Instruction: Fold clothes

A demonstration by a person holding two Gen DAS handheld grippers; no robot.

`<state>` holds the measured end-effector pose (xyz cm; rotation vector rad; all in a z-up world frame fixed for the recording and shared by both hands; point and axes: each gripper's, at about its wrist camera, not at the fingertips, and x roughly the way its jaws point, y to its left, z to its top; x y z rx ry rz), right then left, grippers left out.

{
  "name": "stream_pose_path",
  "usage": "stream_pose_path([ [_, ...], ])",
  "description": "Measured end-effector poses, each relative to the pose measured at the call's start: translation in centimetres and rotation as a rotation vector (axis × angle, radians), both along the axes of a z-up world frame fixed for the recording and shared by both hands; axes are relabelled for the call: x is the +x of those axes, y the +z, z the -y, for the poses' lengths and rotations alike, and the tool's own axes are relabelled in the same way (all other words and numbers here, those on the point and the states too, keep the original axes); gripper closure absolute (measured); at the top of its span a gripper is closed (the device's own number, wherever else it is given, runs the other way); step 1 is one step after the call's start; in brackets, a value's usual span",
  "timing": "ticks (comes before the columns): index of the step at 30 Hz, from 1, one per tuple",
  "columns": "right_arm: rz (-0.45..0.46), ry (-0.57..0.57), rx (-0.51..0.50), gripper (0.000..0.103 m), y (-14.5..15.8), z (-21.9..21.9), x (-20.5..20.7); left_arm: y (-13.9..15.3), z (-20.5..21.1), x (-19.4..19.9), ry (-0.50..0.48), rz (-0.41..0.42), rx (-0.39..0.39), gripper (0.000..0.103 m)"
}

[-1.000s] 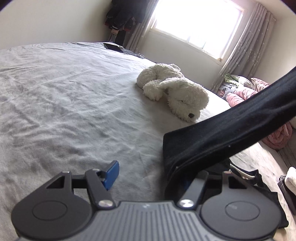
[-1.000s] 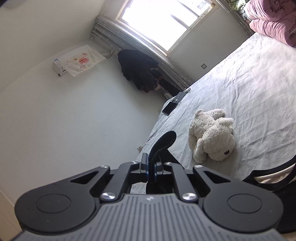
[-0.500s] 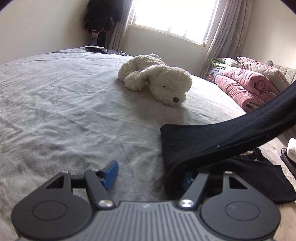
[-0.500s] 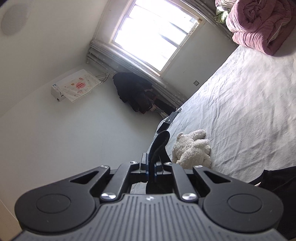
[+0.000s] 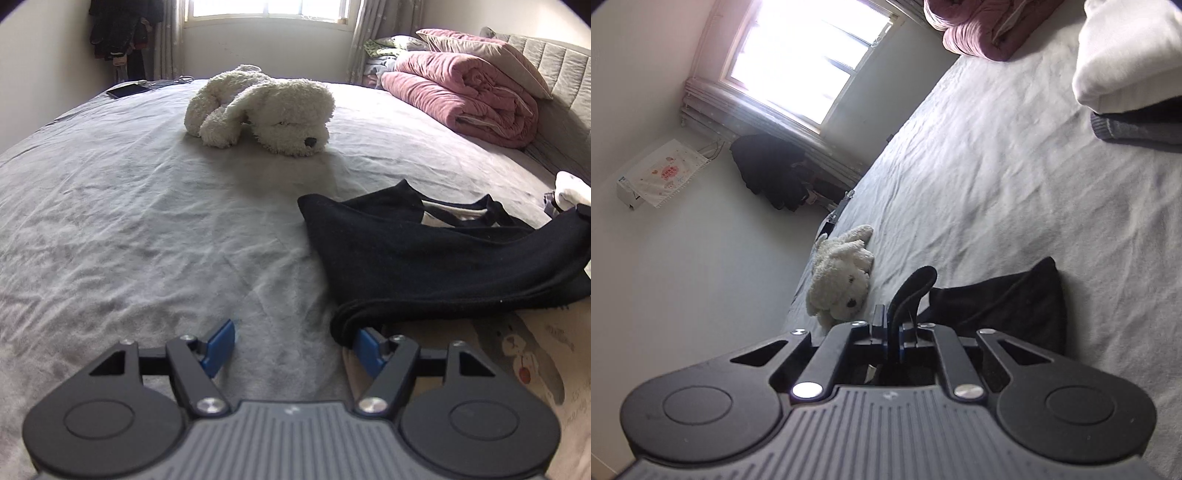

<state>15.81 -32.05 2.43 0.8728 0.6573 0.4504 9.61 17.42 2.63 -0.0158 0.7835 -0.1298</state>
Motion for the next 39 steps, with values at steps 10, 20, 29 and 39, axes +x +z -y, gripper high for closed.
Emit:
stream_pose_path([
  [10, -0.062, 0.043, -0.138, 0.088, -4.4, 2.0, -2.3, 1.8, -3.2, 0.7, -0.025, -0.037, -0.130, 0.031],
  [20, 0.012, 0.034, -0.163, 0.068, -3.3, 2.8, -1.2, 0.6, -3.6, 7.0, 0.108, 0.037, -0.373, 0.038],
  [29, 0.084, 0.051, -0.342, 0.094, -3.5, 0.4, -1.3, -2.6, -4.5, 8.5, 0.185, 0.067, -0.637, 0.103],
  [39, 0.248, 0.054, -0.389, 0.095, -0.1, -0.9, -2.2, -2.8, -4.6, 8.4, 0.193, 0.082, -0.684, 0.073],
])
